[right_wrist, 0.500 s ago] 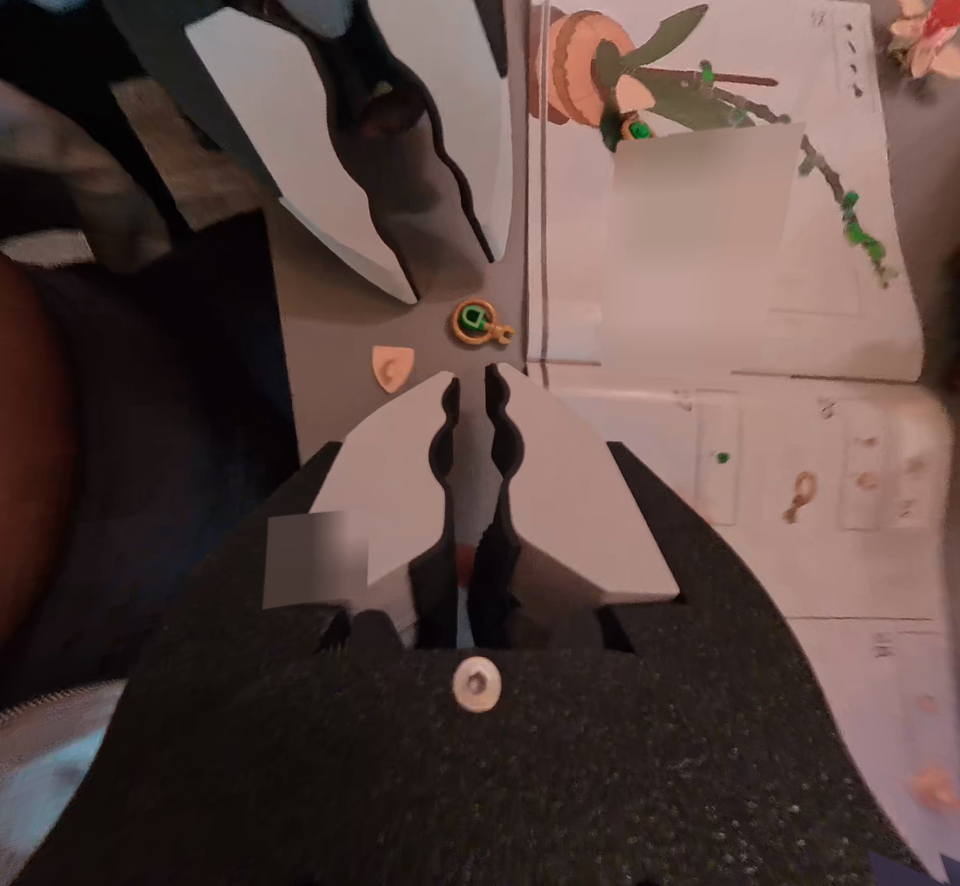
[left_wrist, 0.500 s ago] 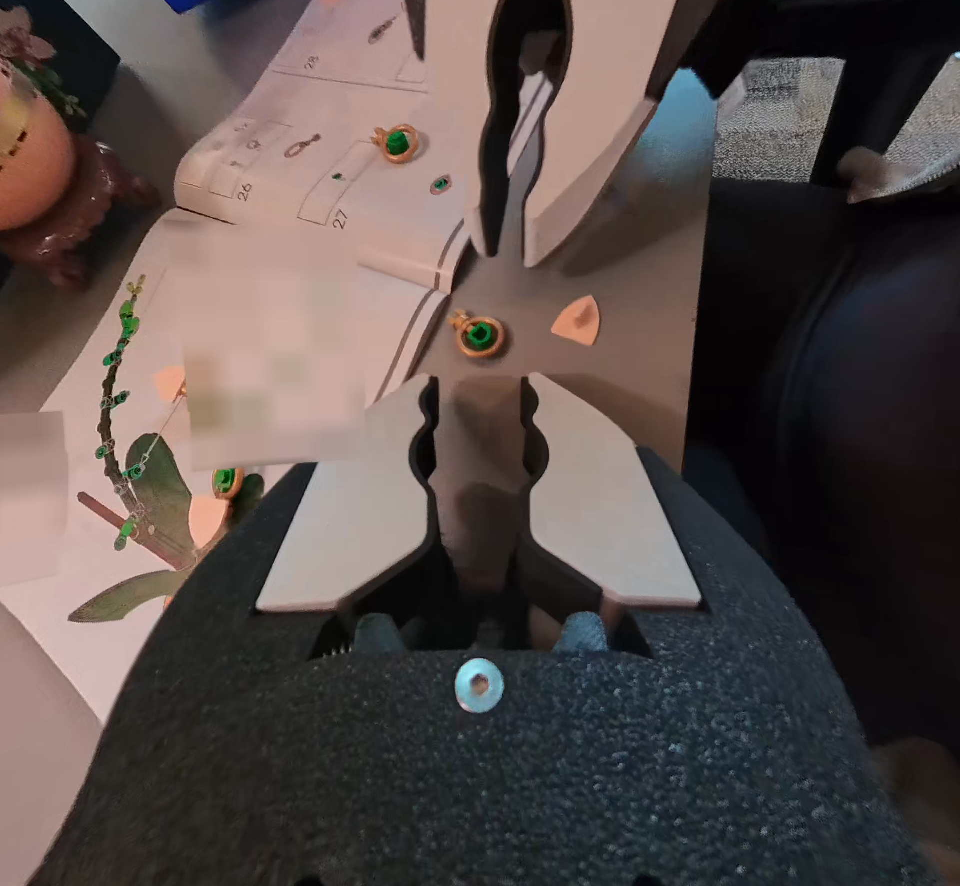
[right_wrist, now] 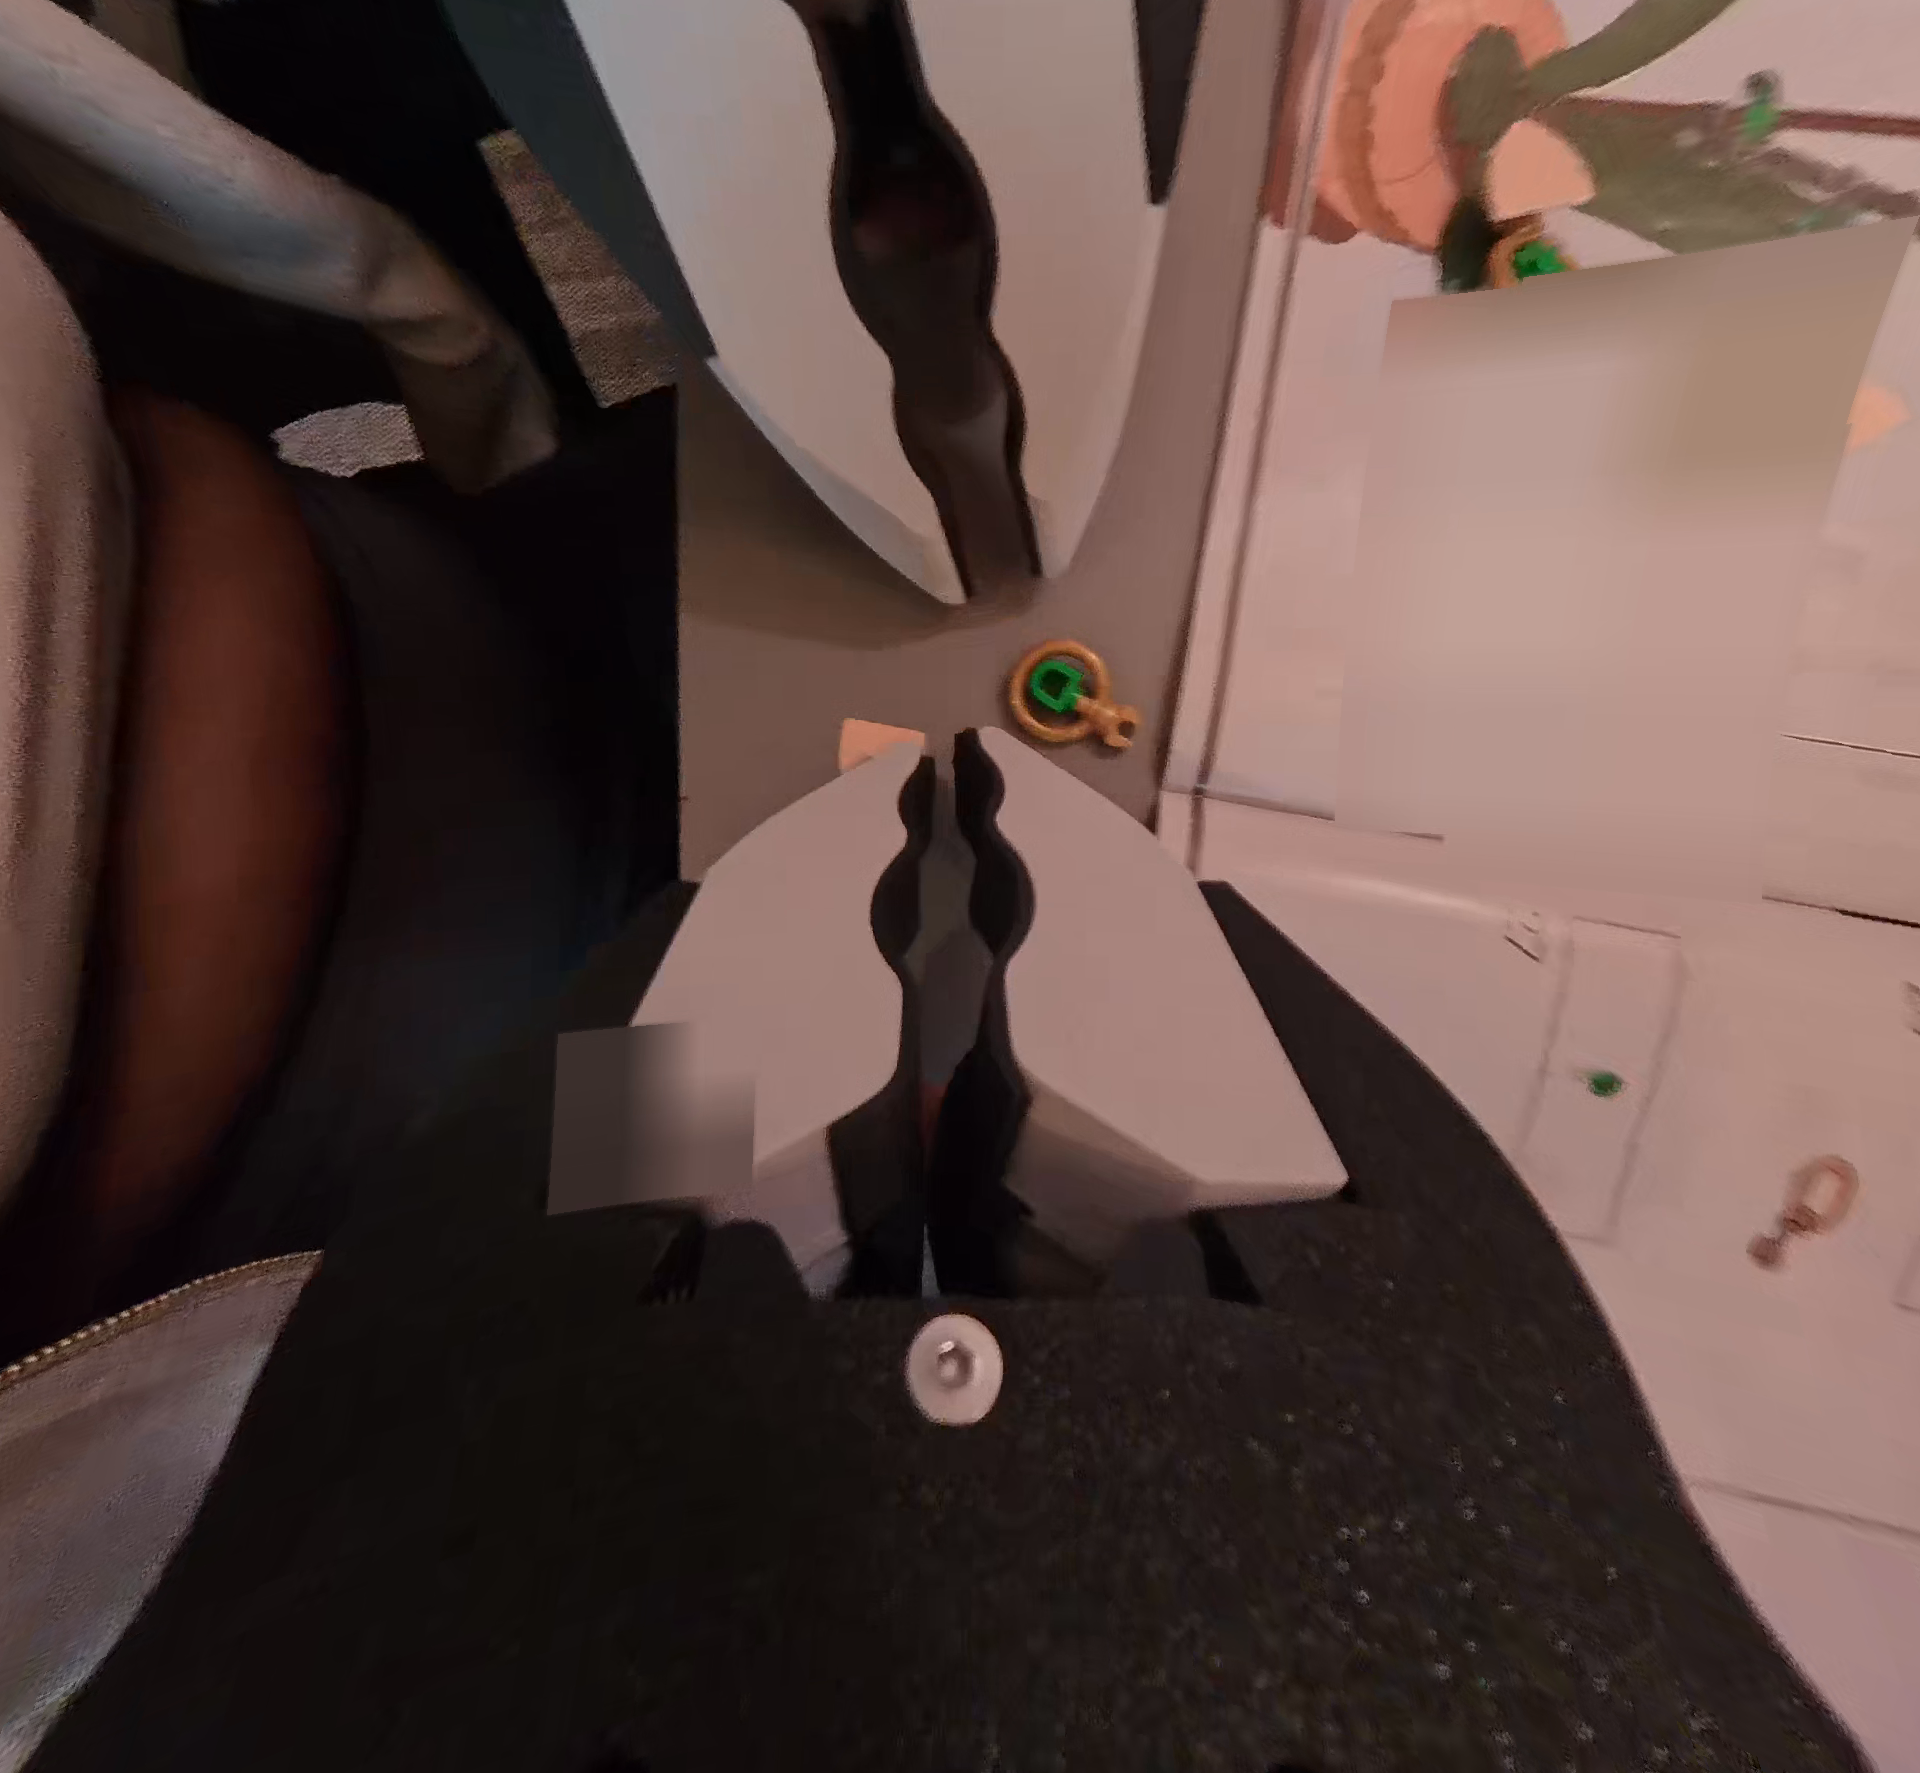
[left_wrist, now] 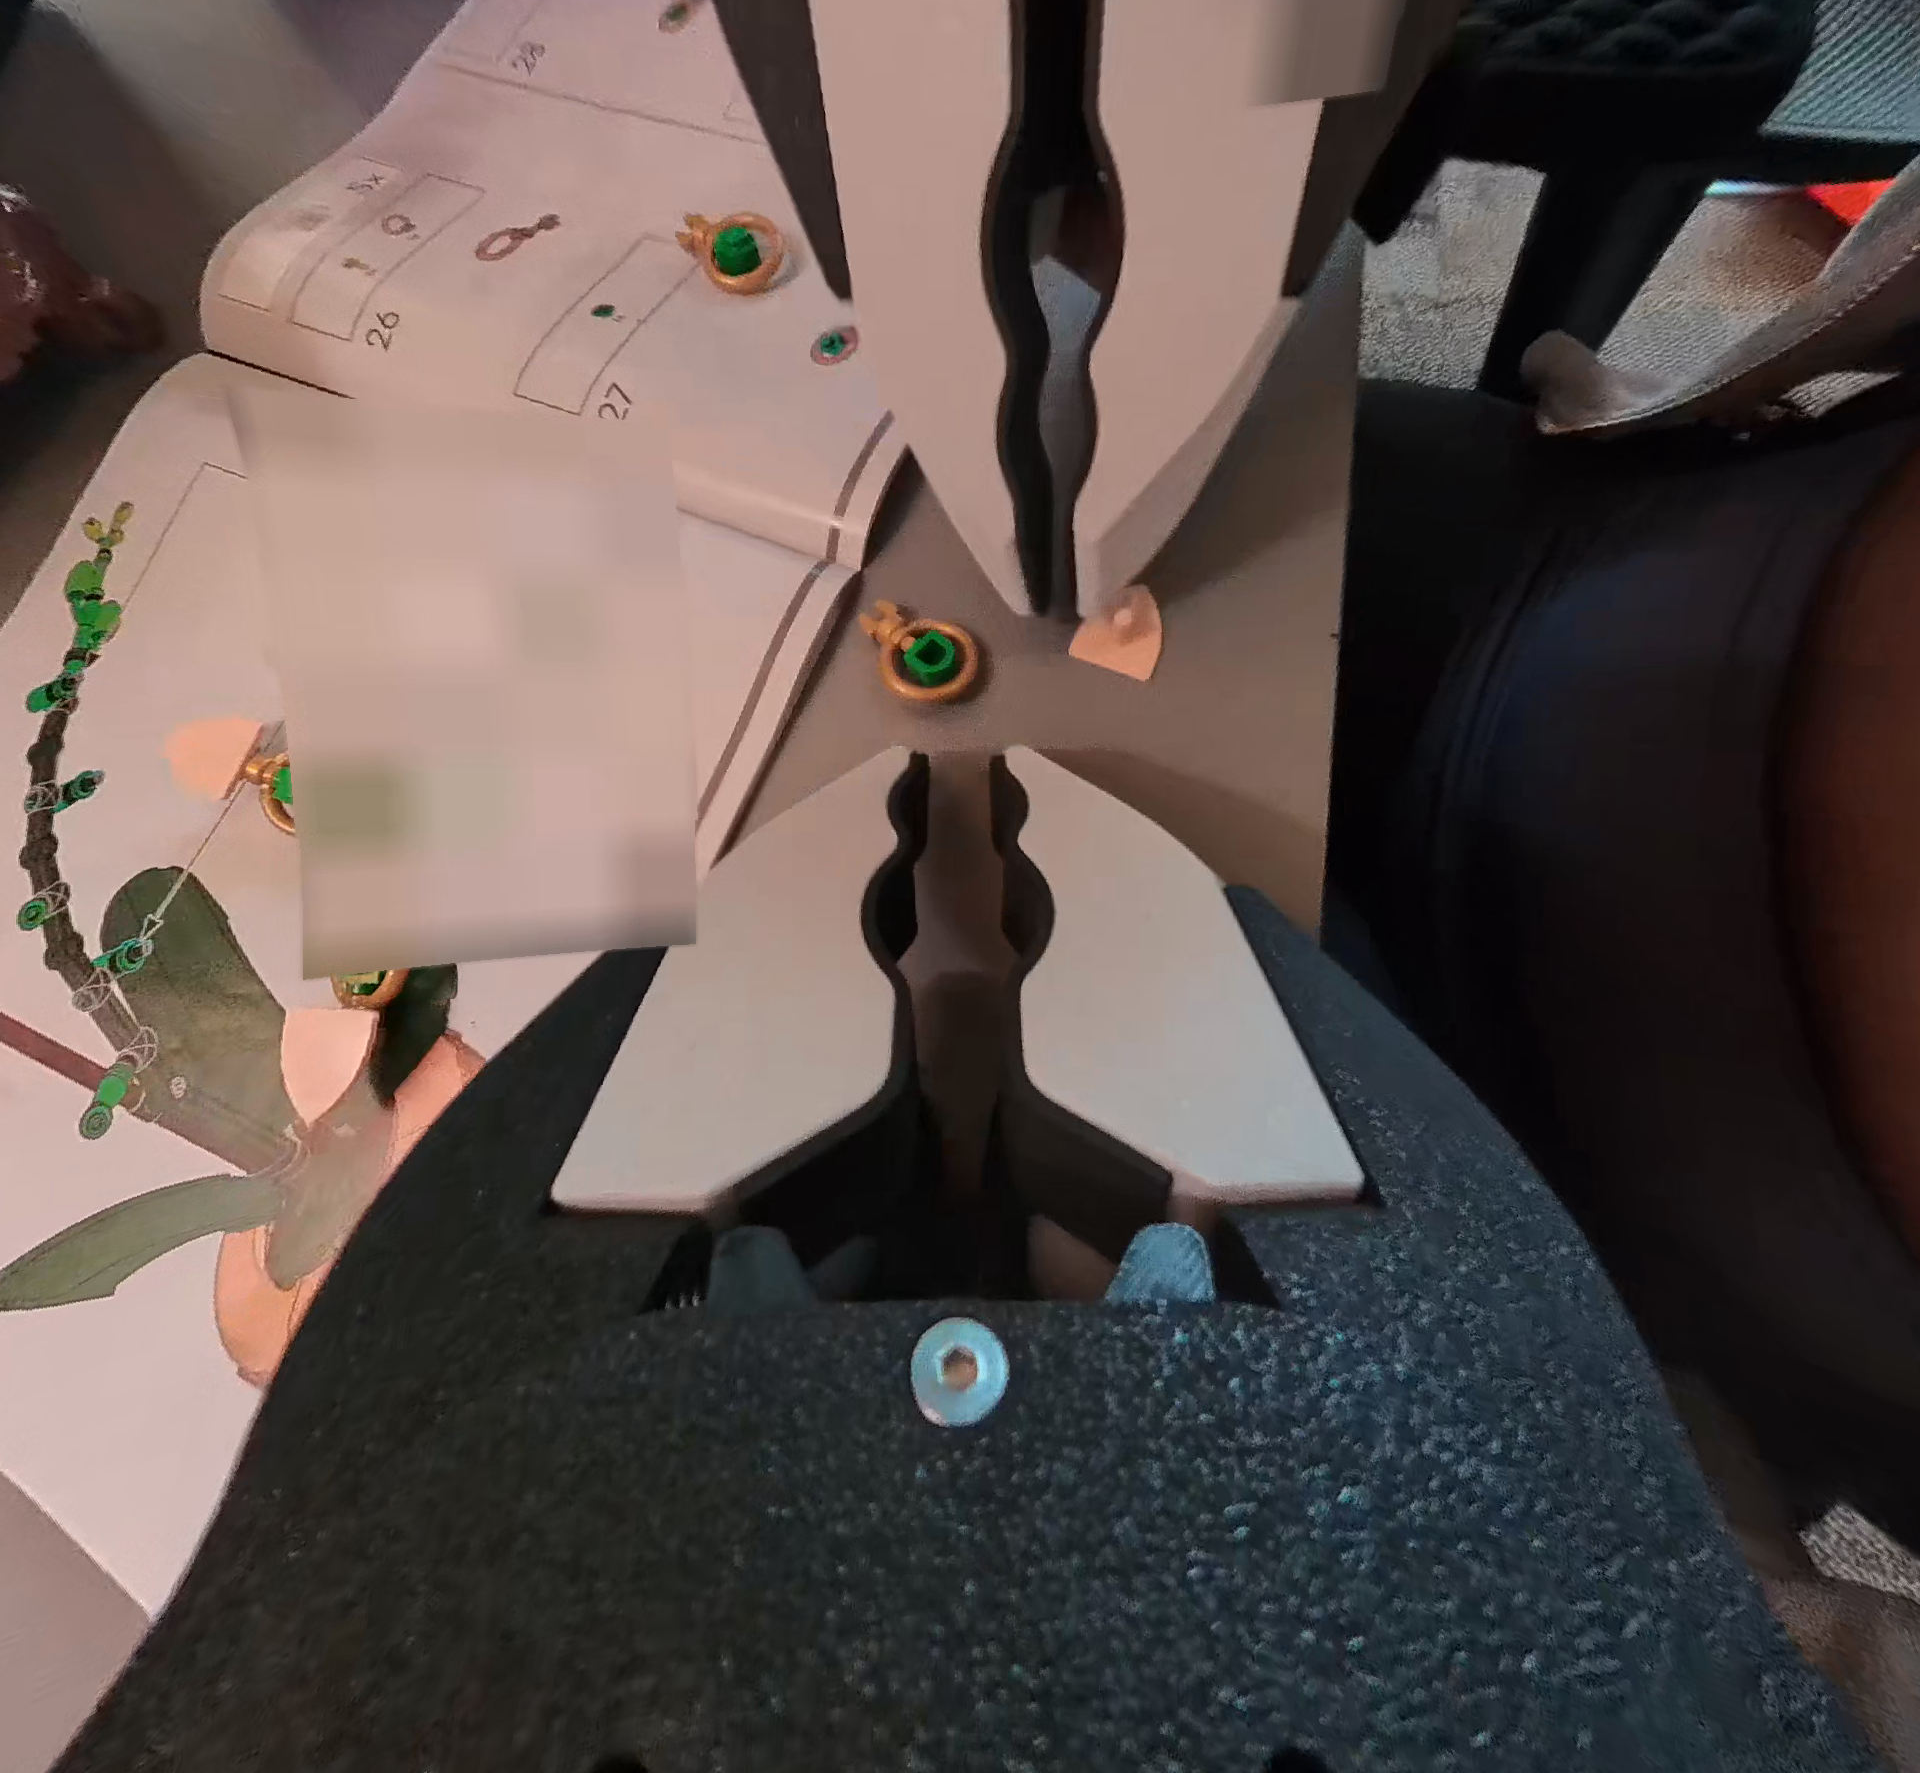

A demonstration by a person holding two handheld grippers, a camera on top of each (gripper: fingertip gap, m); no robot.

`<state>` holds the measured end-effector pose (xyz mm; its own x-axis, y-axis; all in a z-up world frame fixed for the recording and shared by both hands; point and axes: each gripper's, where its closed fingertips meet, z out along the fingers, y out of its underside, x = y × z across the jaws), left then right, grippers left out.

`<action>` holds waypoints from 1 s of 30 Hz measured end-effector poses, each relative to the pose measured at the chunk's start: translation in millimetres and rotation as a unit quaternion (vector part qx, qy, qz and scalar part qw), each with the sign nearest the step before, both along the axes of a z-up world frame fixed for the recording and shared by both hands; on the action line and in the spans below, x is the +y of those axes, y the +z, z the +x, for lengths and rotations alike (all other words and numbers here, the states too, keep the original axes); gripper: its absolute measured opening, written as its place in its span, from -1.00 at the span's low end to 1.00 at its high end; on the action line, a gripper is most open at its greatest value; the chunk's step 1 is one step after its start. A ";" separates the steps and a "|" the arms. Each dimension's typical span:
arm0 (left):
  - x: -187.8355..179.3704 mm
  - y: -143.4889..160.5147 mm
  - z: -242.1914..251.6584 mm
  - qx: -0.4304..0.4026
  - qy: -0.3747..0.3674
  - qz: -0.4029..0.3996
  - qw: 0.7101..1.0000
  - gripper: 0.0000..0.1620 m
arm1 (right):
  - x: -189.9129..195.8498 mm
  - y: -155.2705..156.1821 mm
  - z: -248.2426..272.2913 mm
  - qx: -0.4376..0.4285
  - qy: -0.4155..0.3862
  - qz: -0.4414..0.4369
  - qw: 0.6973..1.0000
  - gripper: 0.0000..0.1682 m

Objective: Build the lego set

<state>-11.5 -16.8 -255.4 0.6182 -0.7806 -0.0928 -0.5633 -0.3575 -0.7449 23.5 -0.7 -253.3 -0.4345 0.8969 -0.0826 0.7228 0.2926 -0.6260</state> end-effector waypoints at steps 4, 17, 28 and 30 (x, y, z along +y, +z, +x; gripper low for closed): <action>4.3 6.7 8.5 -0.021 0.020 0.006 1.000 -0.80 | 27.9 7.4 -5.5 0.046 -0.013 0.046 0.998 -0.95; 4.5 -2.5 -0.4 0.017 0.046 0.001 0.999 -0.85 | 8.7 -3.7 -2.6 0.000 0.046 0.053 0.998 -0.93; 3.7 3.8 -1.1 0.042 -0.019 0.063 0.997 -0.62 | 10.9 4.9 -11.8 -0.008 0.008 -0.007 1.000 -0.56; 4.9 4.8 2.2 0.030 -0.057 0.057 0.996 -0.59 | 12.9 0.0 -12.7 0.002 -0.023 -0.016 1.000 -0.52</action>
<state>-9.3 -11.9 -250.6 0.5171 -0.8274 -0.2192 -0.6398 -0.2034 -0.7412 10.8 12.2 -253.2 -0.3931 0.9129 -0.1103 0.7329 0.2386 -0.6371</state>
